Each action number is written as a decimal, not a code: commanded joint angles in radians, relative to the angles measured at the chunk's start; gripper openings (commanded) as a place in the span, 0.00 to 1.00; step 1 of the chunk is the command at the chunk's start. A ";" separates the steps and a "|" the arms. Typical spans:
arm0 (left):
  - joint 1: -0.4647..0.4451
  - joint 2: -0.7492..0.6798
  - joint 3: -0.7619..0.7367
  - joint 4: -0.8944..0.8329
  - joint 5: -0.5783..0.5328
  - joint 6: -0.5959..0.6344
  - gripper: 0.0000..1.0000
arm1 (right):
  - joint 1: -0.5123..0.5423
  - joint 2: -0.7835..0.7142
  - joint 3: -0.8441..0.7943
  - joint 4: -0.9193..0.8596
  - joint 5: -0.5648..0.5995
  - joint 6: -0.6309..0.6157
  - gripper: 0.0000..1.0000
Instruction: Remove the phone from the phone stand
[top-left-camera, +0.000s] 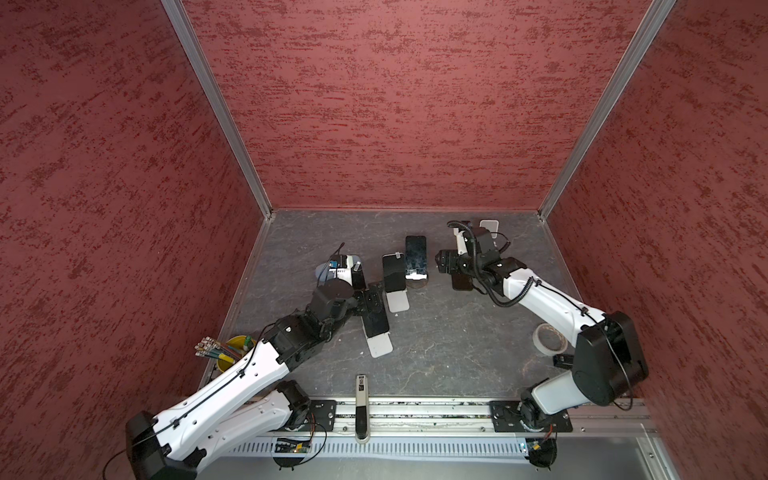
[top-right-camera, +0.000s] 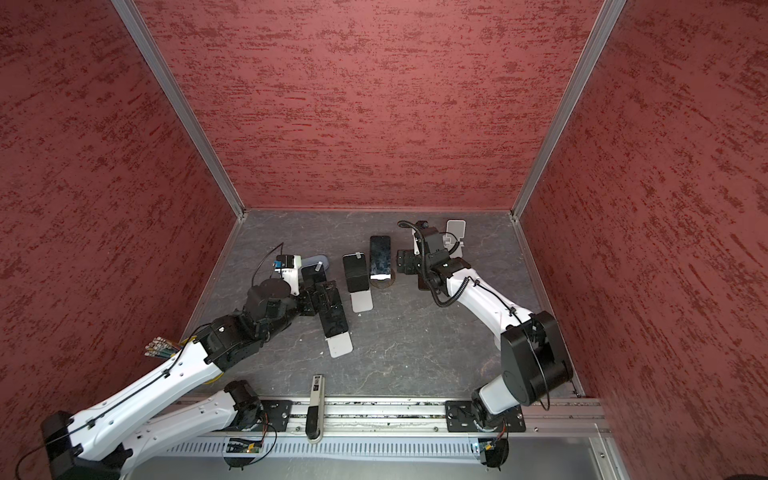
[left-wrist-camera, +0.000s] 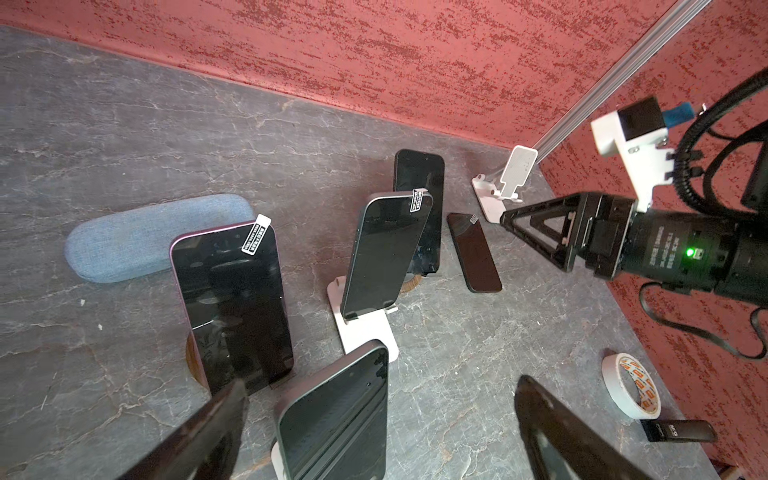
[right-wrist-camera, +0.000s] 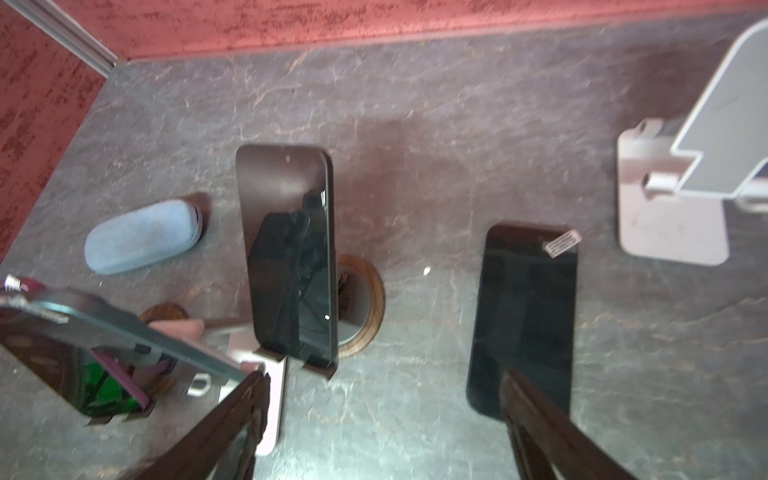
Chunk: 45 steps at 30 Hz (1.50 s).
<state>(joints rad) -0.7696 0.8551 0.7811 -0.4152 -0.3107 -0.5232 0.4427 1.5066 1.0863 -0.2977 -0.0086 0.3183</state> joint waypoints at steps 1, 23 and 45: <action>0.000 -0.013 0.020 -0.033 -0.014 -0.006 0.99 | 0.031 -0.038 -0.017 0.016 0.004 0.034 0.88; 0.025 -0.052 0.077 -0.179 -0.026 0.072 0.99 | 0.421 -0.074 -0.034 -0.056 0.053 -0.029 0.99; 0.047 -0.280 -0.088 -0.192 0.004 -0.004 0.99 | 0.631 0.089 0.094 0.026 0.211 0.077 0.99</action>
<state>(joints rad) -0.7280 0.6136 0.7143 -0.6209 -0.3325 -0.5343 1.0630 1.5780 1.1332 -0.3145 0.1600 0.3592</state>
